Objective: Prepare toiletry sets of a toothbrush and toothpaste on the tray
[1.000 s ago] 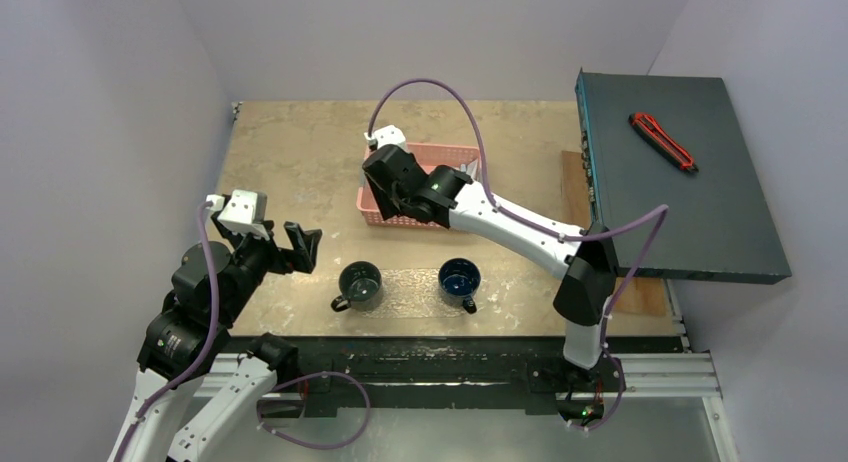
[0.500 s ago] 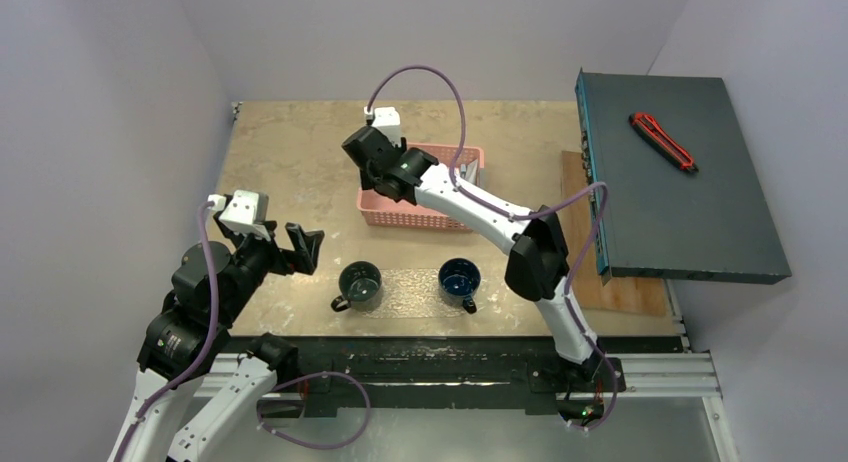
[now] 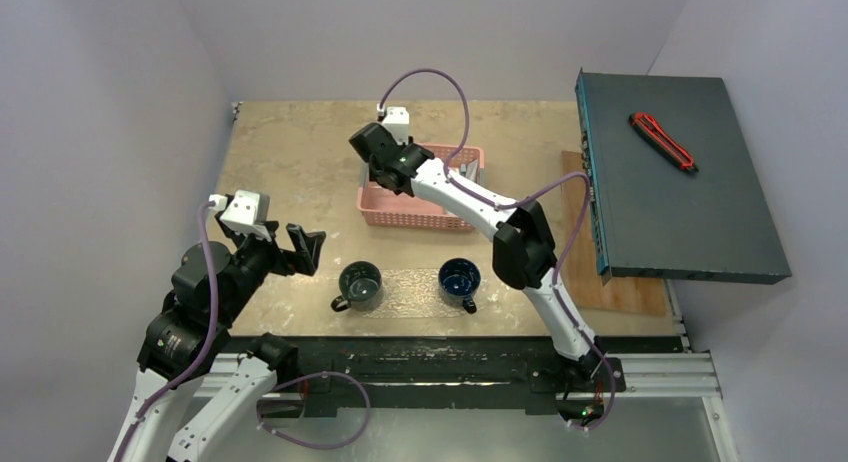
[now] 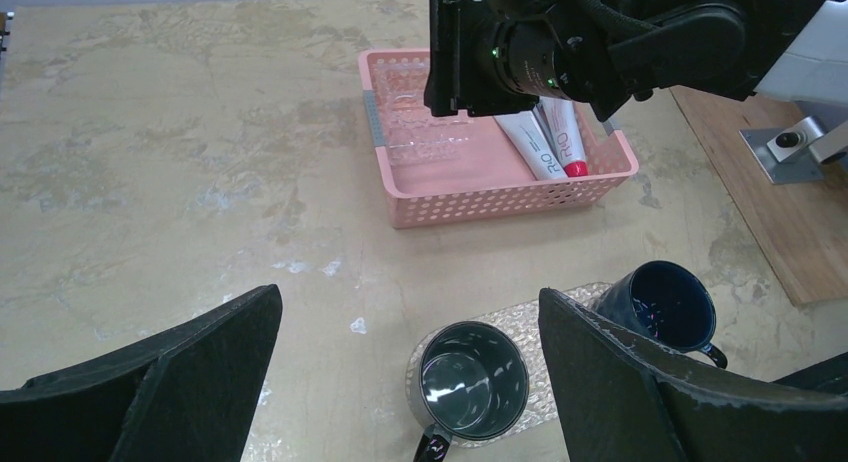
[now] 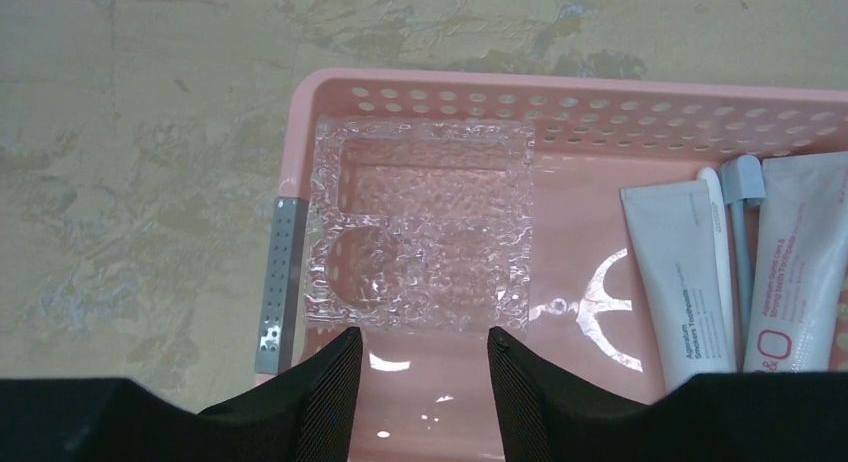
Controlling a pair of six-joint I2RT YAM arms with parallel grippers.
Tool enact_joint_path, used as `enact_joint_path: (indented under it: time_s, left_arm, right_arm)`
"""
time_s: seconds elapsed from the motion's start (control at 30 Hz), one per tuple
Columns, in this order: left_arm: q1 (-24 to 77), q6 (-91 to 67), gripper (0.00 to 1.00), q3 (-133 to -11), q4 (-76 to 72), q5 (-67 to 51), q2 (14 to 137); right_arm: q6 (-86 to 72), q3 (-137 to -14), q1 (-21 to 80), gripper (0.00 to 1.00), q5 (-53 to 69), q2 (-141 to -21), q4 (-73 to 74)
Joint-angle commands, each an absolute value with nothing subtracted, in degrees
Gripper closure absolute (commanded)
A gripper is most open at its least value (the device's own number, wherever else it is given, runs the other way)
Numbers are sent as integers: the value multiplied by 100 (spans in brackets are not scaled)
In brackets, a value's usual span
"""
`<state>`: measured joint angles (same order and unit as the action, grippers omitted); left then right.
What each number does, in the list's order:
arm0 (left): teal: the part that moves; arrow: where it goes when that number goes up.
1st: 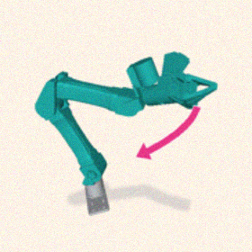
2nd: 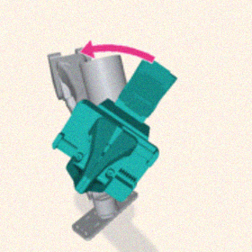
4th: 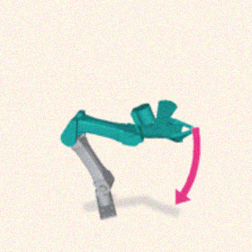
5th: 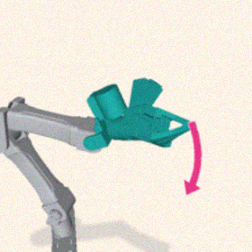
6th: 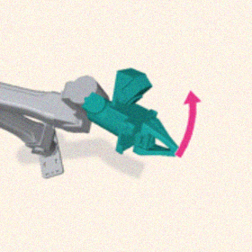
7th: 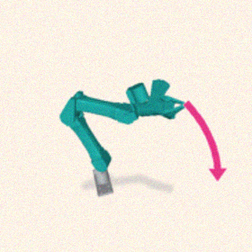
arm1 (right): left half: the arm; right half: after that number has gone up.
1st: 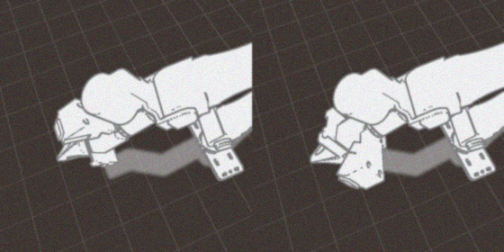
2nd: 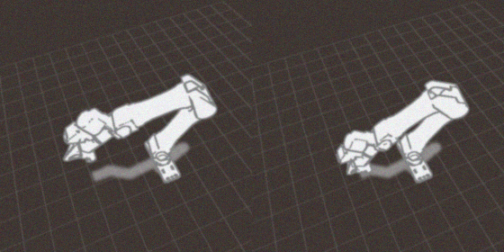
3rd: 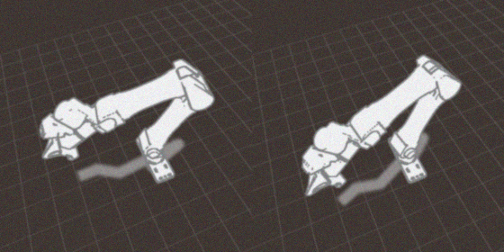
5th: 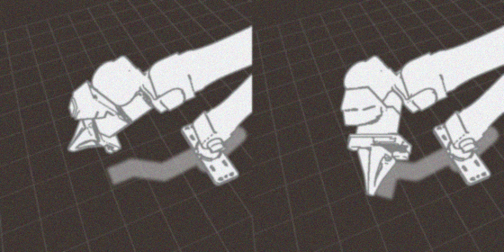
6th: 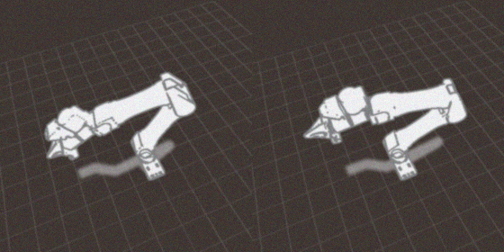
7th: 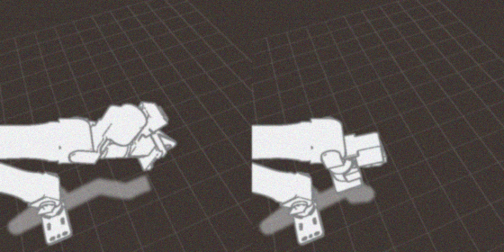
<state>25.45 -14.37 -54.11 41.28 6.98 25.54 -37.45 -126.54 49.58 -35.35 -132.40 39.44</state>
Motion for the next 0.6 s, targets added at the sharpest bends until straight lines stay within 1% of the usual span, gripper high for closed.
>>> enact_joint_path:
  time_s: [0.0,0.57]
  left_arm:
    - [2497,-1485,0,-5553,3944,652,2521]
    - [2496,-1468,0,-5556,3955,675,2533]
  right_arm:
    - [-3880,-12908,4886,49,-3755,-13267,3599]
    - [-3810,-13199,4721,50,-3715,-13808,3250]
